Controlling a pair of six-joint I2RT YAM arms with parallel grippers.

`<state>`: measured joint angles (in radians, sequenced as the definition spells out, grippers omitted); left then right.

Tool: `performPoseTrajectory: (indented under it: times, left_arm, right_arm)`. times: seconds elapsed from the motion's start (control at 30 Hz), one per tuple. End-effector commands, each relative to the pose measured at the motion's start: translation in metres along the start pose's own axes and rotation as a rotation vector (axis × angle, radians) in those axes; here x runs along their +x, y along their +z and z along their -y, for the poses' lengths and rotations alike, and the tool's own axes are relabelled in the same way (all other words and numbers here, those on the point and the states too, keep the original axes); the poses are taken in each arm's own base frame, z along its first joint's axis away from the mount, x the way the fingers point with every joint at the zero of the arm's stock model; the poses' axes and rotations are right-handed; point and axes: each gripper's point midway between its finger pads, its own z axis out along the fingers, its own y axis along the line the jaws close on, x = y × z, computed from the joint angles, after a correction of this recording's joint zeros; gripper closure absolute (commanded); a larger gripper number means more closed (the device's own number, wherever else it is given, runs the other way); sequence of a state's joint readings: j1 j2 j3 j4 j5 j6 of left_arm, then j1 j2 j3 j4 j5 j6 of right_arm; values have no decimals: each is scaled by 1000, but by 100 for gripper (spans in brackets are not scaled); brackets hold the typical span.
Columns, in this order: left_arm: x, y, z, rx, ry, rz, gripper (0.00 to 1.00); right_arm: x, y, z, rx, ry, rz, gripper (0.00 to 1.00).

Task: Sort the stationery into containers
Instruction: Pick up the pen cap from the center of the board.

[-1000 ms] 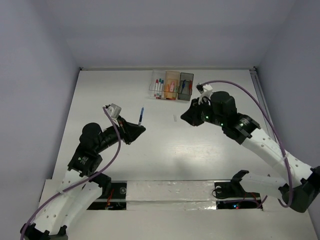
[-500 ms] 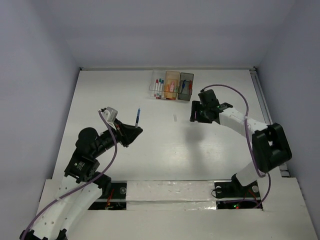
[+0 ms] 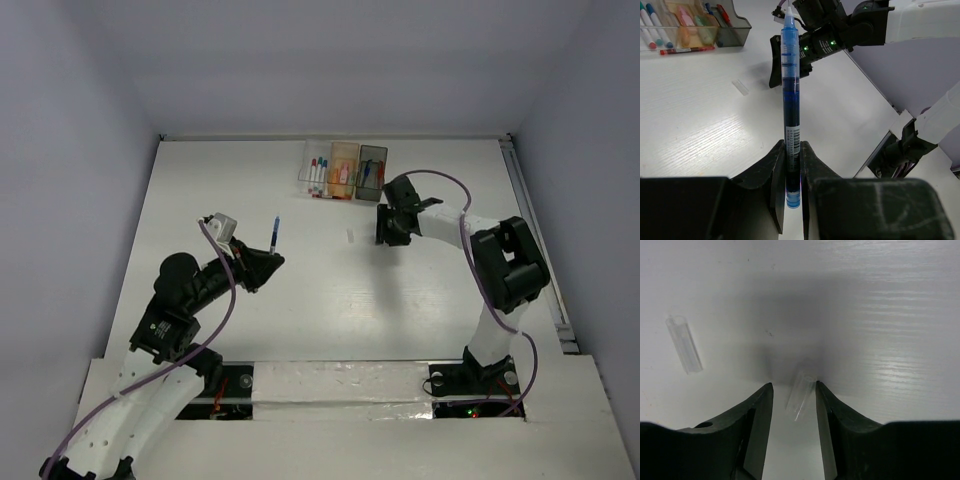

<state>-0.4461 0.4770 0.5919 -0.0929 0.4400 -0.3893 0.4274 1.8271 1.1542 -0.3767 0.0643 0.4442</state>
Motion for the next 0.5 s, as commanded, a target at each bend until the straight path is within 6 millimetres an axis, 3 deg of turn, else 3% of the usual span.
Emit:
performPoseTrajectory:
  times: [0.0,0.47]
  left_arm:
    - [-12,1,5,14,30,29,100]
    - [-13,1,0,-9,30,33,100]
  right_arm:
    - [-14,6,-7,-7,-22,30,56]
    - [3,1,6,90,-120,-70,56]
